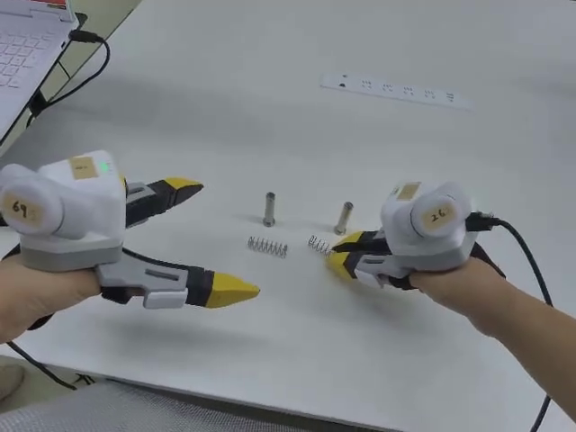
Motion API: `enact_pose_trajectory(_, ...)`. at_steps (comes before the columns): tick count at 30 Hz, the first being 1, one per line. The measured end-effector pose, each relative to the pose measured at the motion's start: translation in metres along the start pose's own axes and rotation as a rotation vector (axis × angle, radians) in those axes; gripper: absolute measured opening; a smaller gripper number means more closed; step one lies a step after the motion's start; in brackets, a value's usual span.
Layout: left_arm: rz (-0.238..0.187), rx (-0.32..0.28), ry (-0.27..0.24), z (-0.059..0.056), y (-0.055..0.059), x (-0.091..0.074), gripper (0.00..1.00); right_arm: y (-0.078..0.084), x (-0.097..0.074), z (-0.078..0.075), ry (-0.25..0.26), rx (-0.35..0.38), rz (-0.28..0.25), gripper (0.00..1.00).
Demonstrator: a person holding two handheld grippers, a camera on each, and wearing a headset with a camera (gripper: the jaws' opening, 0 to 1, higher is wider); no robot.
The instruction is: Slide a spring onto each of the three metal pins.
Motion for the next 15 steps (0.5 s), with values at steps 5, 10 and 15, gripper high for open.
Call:
enact_pose_trajectory(5,-0.002,0.003,0.006,-0.001,-0.001,0.002,0.95,-0.002,-0.008,-0.002,0.001,-0.013,-0.012,0.08)
enact_pose_trajectory(10,-0.004,0.007,0.014,-0.003,-0.003,0.004,0.94,-0.003,-0.016,-0.001,-0.004,-0.027,-0.015,0.08)
enact_pose_trajectory(15,-0.005,0.008,0.015,-0.004,-0.004,0.005,0.94,-0.006,-0.027,0.0,-0.007,-0.048,-0.03,0.08)
Point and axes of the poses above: the centre of the closed fingertips' face, and the gripper's own axes: x roughly forward along the fingers, z roughly to its left, y roughly out of its underside, the point moved 10 cm from there along -x, roughly backward along the fingers, and after that the axes turned 6 degrees about -x, right-handed, at the moved point
